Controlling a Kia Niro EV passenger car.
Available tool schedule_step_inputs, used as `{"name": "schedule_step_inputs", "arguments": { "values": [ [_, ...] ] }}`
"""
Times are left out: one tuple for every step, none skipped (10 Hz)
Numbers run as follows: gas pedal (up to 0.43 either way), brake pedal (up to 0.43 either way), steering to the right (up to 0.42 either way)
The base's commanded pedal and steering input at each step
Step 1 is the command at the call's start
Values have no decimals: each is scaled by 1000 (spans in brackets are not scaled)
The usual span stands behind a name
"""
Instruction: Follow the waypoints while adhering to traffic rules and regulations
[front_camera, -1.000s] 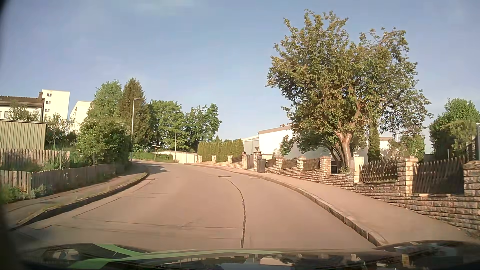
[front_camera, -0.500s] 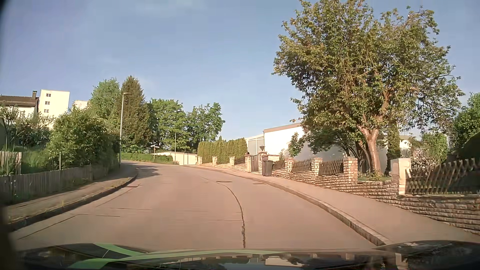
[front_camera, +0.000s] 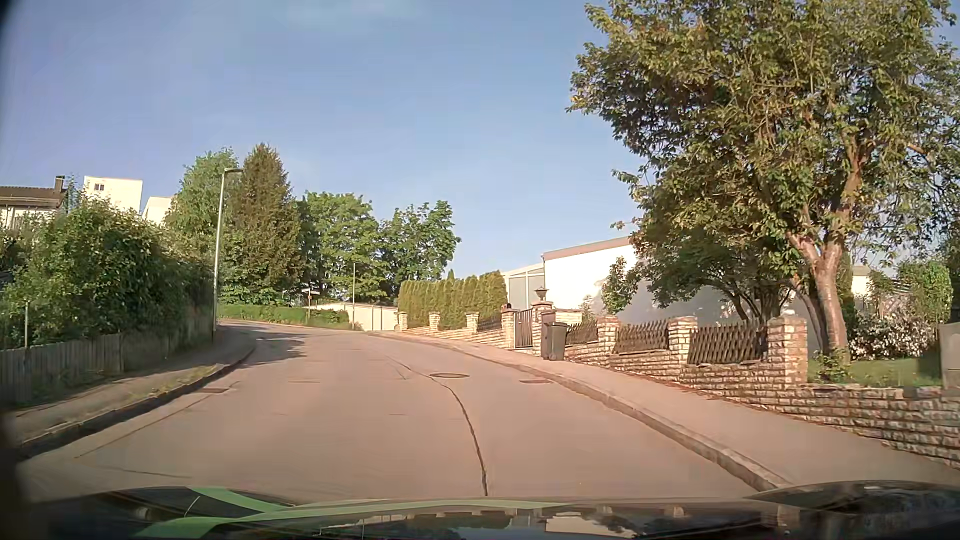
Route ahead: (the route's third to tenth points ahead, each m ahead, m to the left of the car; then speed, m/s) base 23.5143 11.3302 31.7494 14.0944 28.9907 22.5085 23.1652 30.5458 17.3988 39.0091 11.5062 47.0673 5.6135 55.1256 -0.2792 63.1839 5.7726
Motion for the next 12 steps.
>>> {"name": "schedule_step_inputs", "arguments": {
  "values": [
    [189, 0, -58],
    [189, 0, -66],
    [189, 0, -78],
    [189, 0, -90],
    [189, 0, -98],
    [189, 0, -107],
    [189, 0, -111],
    [189, 0, -109],
    [189, 0, -101],
    [189, 0, -89],
    [189, 0, -85],
    [189, 0, -85]
  ]
}}
